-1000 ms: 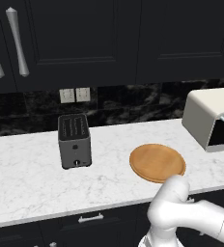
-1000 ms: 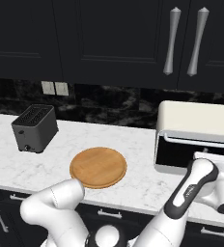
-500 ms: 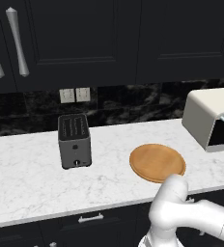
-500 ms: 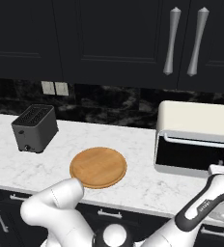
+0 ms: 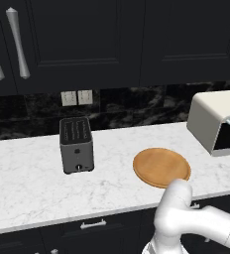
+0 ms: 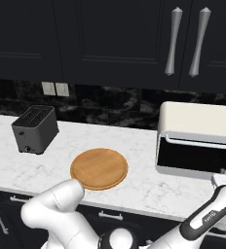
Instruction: Pick up the kebab skewer and baguette bread, and place them inside the toaster oven. Close the toaster oven door and start by setting the timer.
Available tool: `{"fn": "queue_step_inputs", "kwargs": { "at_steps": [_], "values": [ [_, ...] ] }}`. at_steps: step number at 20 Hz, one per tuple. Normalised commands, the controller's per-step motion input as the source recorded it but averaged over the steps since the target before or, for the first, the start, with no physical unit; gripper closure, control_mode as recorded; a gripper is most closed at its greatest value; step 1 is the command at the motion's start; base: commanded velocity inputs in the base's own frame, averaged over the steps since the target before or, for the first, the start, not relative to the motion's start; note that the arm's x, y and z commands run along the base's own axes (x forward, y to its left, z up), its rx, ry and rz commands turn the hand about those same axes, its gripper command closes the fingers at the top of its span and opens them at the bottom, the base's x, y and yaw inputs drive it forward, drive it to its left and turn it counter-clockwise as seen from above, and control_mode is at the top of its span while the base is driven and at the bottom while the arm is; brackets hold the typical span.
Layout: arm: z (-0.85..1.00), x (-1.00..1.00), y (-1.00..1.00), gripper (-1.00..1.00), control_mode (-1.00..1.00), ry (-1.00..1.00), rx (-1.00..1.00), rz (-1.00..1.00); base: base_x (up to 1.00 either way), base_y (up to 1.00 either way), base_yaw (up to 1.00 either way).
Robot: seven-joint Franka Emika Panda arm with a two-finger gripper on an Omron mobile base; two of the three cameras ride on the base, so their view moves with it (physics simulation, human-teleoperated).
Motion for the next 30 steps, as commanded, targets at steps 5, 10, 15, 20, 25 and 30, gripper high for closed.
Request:
{"fn": "queue_step_inputs", "kwargs": {
  "at_steps": [5,10,15,20,25,30],
  "values": [
    [-0.09,0.13,-0.18,-1.00,-1.00,0.00,0.03,0.06,0.00,0.00,0.00],
    [0.00,0.23,-0.23,-1.00,-1.00,0.00,0.03,0.03,0.00,0.00,0.00],
    [-0.04,0.12,-0.25,-1.00,-1.00,0.00,0.02,0.00,0.00,0.00,0.00],
    [-0.12,-0.01,-0.02,-1.00,-1.00,0.00,0.00,0.00,0.00,0.00,0.00],
    [-0.07,-0.13,0.25,-1.00,-1.00,0.00,0.00,0.00,0.00,0.00,0.00],
    [-0.07,-0.04,0.46,-1.00,-1.00,-0.01,0.00,0.00,0.00,0.00,0.00]
  ]
}}
